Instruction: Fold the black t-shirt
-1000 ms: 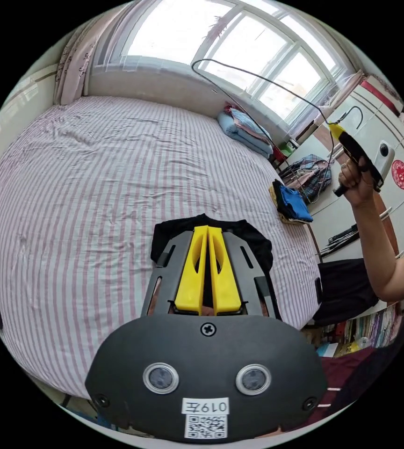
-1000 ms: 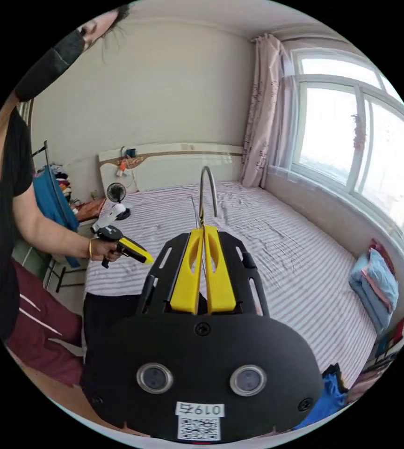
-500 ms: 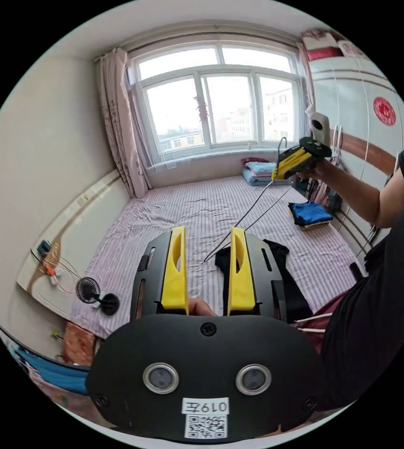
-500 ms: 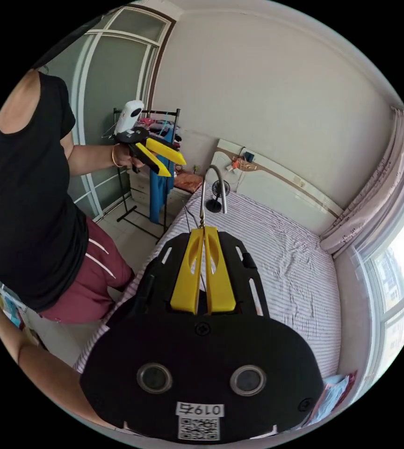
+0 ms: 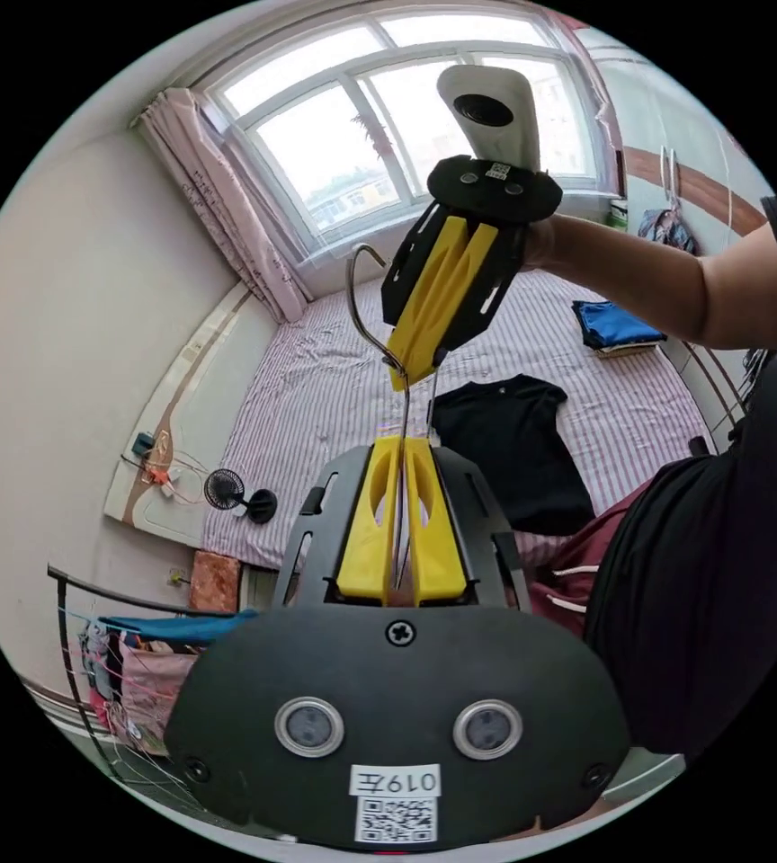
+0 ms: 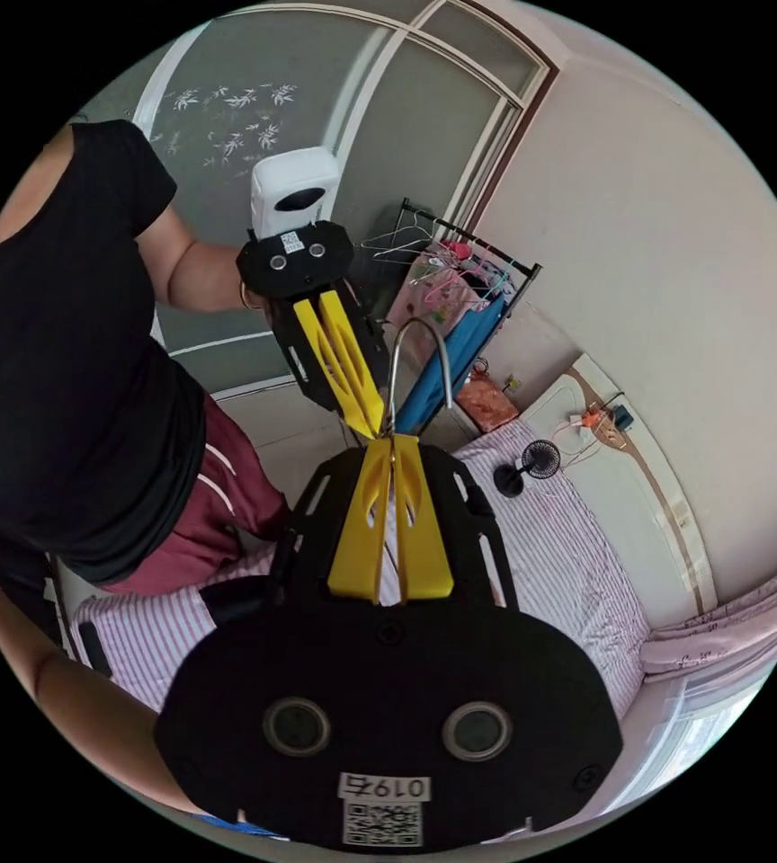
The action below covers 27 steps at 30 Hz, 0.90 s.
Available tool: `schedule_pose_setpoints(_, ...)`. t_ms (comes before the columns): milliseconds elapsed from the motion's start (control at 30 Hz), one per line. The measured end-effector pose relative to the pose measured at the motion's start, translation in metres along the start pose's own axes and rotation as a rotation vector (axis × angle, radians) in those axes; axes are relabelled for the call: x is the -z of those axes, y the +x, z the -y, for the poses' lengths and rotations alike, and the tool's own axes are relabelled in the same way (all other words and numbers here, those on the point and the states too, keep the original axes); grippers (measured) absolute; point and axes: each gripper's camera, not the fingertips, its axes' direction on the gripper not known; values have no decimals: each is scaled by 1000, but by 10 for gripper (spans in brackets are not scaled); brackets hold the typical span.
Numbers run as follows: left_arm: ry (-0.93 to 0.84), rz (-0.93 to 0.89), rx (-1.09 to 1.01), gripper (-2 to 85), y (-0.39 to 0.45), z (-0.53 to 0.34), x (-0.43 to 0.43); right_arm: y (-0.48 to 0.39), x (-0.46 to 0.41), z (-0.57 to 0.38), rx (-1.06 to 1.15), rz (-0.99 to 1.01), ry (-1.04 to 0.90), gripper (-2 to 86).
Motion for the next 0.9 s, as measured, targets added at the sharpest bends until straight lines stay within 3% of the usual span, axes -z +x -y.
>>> schedule_pose_setpoints(233, -67, 92, 164, 7, 21, -140, 7, 14, -17, 87, 195, 142, 67, -9)
schedule_pose_setpoints(500, -26, 144, 633, 4, -11, -340, 37, 38, -75, 191, 300, 126, 136, -4)
schedule_pose_setpoints(633, -53, 211, 810, 4, -31, -419, 52, 72, -88, 226, 205, 61, 288, -7)
schedule_pose_setpoints(767, -95, 328, 974, 3, -60, -496, 71, 127, -67, 230, -42, -44, 533, -9)
schedule_pose_setpoints(900, -111, 433, 1108, 1, -94, -553, 89, 155, -52, 218, -113, -37, 616, -8)
